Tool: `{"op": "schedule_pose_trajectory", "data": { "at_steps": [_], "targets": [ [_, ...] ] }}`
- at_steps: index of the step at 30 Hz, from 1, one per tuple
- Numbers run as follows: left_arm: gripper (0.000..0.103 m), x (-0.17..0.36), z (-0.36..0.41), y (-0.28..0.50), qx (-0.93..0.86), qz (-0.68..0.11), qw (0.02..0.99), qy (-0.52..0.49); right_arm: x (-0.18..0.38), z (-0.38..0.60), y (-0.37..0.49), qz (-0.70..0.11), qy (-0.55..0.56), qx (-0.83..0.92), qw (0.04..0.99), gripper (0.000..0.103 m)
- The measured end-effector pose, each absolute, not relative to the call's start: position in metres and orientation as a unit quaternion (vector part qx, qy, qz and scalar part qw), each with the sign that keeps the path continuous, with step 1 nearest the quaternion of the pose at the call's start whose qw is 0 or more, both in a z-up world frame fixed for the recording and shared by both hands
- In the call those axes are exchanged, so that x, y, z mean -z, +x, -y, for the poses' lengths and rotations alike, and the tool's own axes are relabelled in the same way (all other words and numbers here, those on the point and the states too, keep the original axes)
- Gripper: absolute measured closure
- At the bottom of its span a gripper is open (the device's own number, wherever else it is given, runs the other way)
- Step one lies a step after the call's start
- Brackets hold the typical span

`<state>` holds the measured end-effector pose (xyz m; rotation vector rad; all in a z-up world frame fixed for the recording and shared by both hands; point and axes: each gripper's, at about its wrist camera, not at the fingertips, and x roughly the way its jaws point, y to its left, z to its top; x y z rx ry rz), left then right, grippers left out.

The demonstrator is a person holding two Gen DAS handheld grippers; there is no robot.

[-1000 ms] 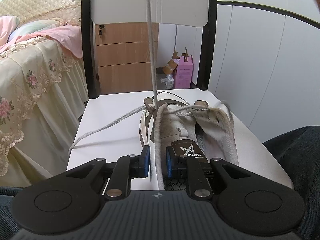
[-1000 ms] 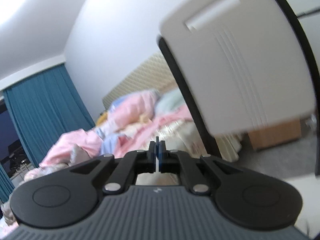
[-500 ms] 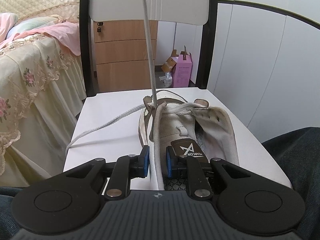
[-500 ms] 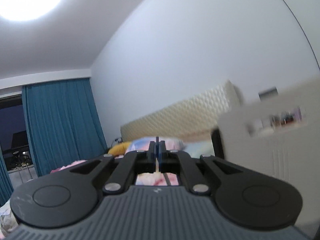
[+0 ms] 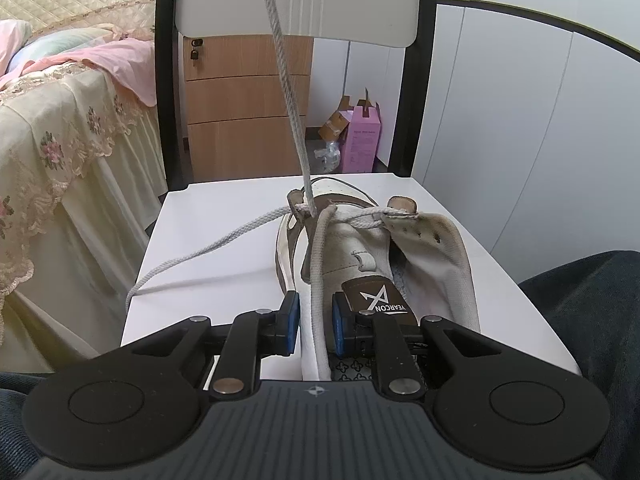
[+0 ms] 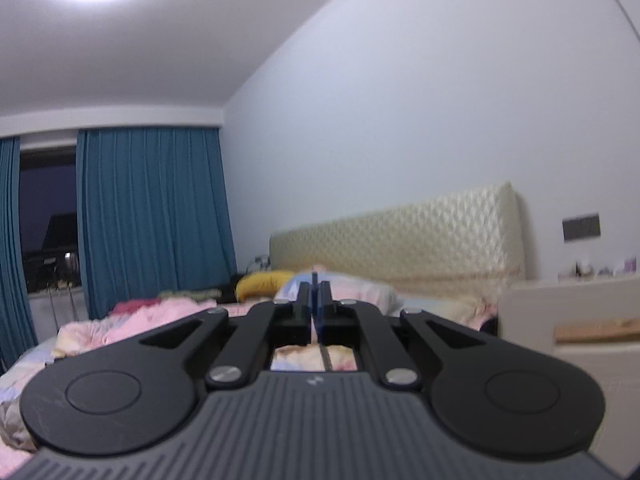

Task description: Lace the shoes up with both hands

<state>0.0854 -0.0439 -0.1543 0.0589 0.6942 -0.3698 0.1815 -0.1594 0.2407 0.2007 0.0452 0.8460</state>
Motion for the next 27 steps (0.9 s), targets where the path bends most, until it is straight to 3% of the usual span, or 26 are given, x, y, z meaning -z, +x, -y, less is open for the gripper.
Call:
{"op": "schedule_pose_trajectory", "data": {
  "at_steps": [13, 22, 23, 24, 25, 27],
  "targets": [
    [0.082, 0.154, 0.042, 0.085, 0.175, -0.339, 0.924, 0.02, -0.065, 0.127, 0.196, -0.23, 0.109, -0.388, 0.886, 0.099],
    [0.082, 0.153, 0.041, 0.085, 0.176, -0.341, 0.924, 0.015, 0.01, 0.127, 0.174, -0.34, 0.087, -0.352, 0.868, 0.097],
    [0.082, 0.153, 0.041, 0.085, 0.176, -0.341, 0.923, 0.015, 0.01, 0.129, 0.176, -0.346, 0.082, -0.346, 0.868, 0.084],
    [0.082, 0.153, 0.041, 0.085, 0.176, -0.341, 0.923, 0.015, 0.01, 0.131, 0.177, -0.352, 0.079, -0.341, 0.868, 0.057],
    [0.082, 0.153, 0.041, 0.085, 0.176, -0.341, 0.923, 0.015, 0.007, 0.135, 0.176, -0.35, 0.082, -0.34, 0.869, 0.051],
    [0.082, 0.153, 0.041, 0.085, 0.176, -0.341, 0.923, 0.015, 0.004, 0.143, 0.172, -0.348, 0.083, -0.338, 0.871, 0.051]
  ]
}}
